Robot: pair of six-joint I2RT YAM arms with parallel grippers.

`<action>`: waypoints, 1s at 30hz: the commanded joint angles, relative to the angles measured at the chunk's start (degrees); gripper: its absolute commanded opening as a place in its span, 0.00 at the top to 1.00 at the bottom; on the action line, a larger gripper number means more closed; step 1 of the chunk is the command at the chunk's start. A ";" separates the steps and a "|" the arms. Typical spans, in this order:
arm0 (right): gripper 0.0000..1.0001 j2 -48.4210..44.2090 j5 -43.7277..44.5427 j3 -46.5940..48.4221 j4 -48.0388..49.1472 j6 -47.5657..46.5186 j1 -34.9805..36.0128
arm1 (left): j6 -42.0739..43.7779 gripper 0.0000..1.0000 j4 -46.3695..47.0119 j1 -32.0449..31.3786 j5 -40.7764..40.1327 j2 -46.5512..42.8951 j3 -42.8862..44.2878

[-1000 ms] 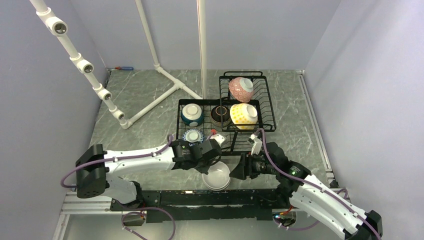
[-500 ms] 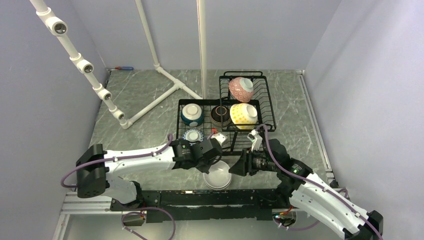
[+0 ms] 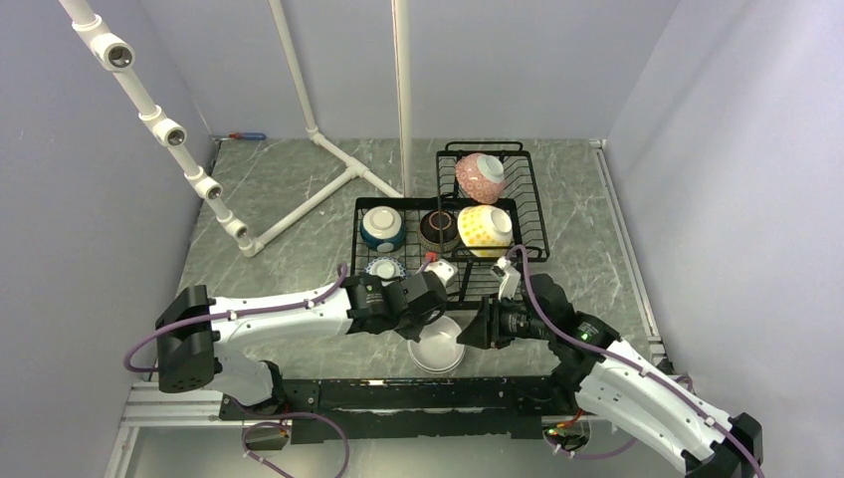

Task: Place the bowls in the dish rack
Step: Pick up the bowl from the center of the board.

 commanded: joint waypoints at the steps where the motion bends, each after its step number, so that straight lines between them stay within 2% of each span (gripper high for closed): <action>1: 0.66 1.82 2.66 2.35 2.09 0.87 -0.44 | -0.30 0.97 3.94 -0.17 -0.35 0.19 4.28; 9: 0.78 5.72 6.43 4.70 -1.98 -0.08 -0.45 | -0.42 0.97 4.39 -0.14 0.50 0.73 5.53; 15: 1.00 6.45 8.11 5.25 -3.29 -0.26 -0.32 | -0.82 0.97 4.93 -0.15 1.33 0.48 4.89; 20: 1.00 6.13 7.99 5.59 -3.65 -0.68 -0.36 | -1.16 0.96 3.99 -0.15 1.48 0.10 4.44; 21: 1.00 5.98 8.00 5.72 -3.79 -0.75 -0.35 | -1.25 0.91 4.01 -0.17 1.62 -0.17 4.05; 26: 1.00 5.83 7.48 5.66 -3.74 -1.35 -0.35 | -1.62 0.52 5.36 -0.19 3.51 -1.32 1.30; 30: 1.00 6.58 6.98 5.64 -3.68 -2.13 -0.23 | -1.02 0.37 6.52 -0.15 4.76 -1.23 0.41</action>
